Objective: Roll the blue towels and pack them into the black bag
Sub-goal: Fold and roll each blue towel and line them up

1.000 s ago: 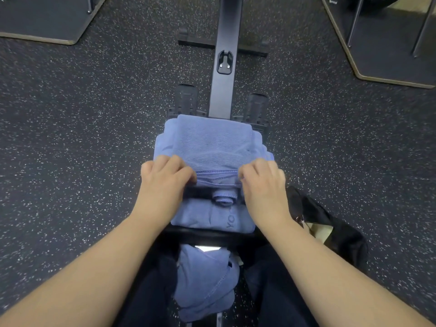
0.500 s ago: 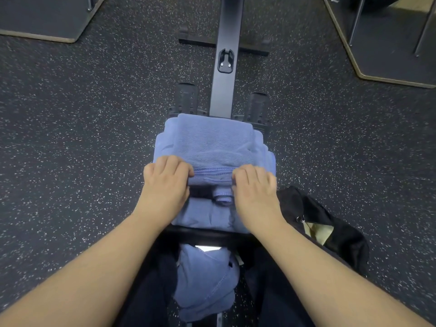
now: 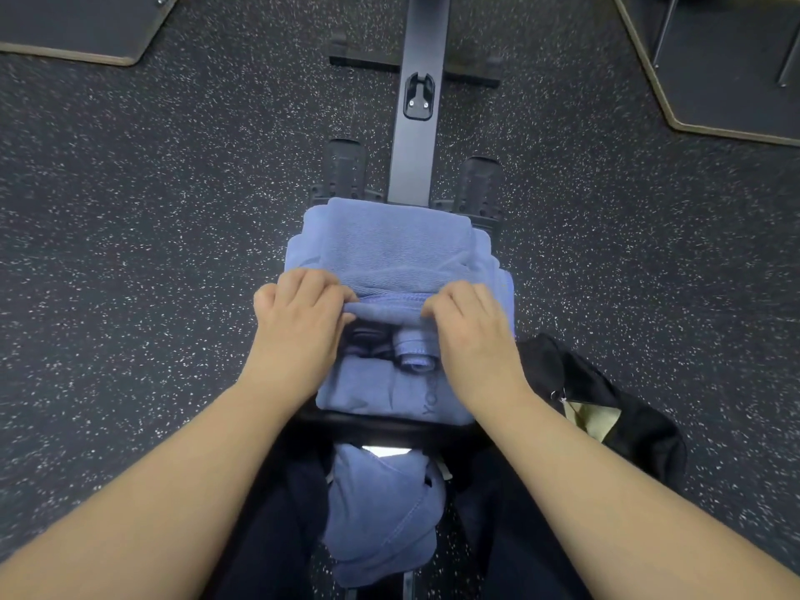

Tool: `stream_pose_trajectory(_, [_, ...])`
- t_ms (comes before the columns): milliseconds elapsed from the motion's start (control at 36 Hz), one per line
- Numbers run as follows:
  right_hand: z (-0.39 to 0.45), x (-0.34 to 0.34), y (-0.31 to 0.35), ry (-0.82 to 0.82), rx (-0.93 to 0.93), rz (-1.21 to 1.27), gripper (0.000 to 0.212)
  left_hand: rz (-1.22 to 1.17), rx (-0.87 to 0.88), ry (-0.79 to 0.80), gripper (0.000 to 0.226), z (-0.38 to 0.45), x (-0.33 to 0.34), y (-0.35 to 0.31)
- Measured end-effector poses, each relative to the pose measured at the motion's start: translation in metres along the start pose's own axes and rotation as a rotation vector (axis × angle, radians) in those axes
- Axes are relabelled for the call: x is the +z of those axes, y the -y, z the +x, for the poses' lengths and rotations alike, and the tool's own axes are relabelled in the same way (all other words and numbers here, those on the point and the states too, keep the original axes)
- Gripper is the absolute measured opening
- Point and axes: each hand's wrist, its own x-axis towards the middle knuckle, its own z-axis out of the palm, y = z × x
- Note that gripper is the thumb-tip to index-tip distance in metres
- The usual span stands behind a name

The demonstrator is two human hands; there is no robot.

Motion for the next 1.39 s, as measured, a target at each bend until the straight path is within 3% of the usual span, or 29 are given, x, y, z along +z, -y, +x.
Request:
stream_pose_trajectory(139, [-0.004,0.007,0.005,0.093,0.062,0.146,0.028,-0.002,-0.008,-0.041,0.024,0.001,0.001,-0.001])
stream_pose_trajectory(278, [-0.007,0.011,0.011,0.076,0.093,-0.002,0.026,-0.006,-0.029,-0.015,0.026,0.002,0.001,-0.001])
stream_pose_trajectory(528, [-0.007,0.021,0.000,-0.032,-0.032,-0.139,0.018,-0.128,-0.094,0.045,0.030,0.002,-0.003,-0.002])
stream_pose_trajectory(583, [-0.007,0.022,-0.002,-0.030,-0.042,-0.177,0.024,-0.148,-0.092,0.035,0.029,0.002,-0.004,-0.003])
stream_pose_trajectory(778, [-0.002,0.005,-0.003,-0.026,-0.040,-0.140,0.025,-0.190,-0.106,0.010,0.029,0.003,-0.011,-0.007])
stream_pose_trajectory(889, [0.001,-0.010,-0.009,0.009,-0.084,-0.082,0.015,-0.194,-0.096,0.018,0.031,0.001,-0.019,-0.009])
stream_pose_trajectory(1111, [-0.005,-0.027,-0.012,0.159,-0.113,-0.102,0.028,-0.159,-0.037,0.086,0.032,-0.003,-0.022,0.001])
stream_pose_trajectory(1194, [-0.005,-0.022,-0.017,0.174,-0.098,-0.087,0.019,-0.136,-0.048,0.104,0.027,-0.003,-0.014,0.003])
stream_pose_trajectory(1389, [-0.007,-0.011,-0.015,0.130,-0.018,-0.093,0.008,-0.109,-0.088,0.088,0.047,0.000,-0.004,0.000])
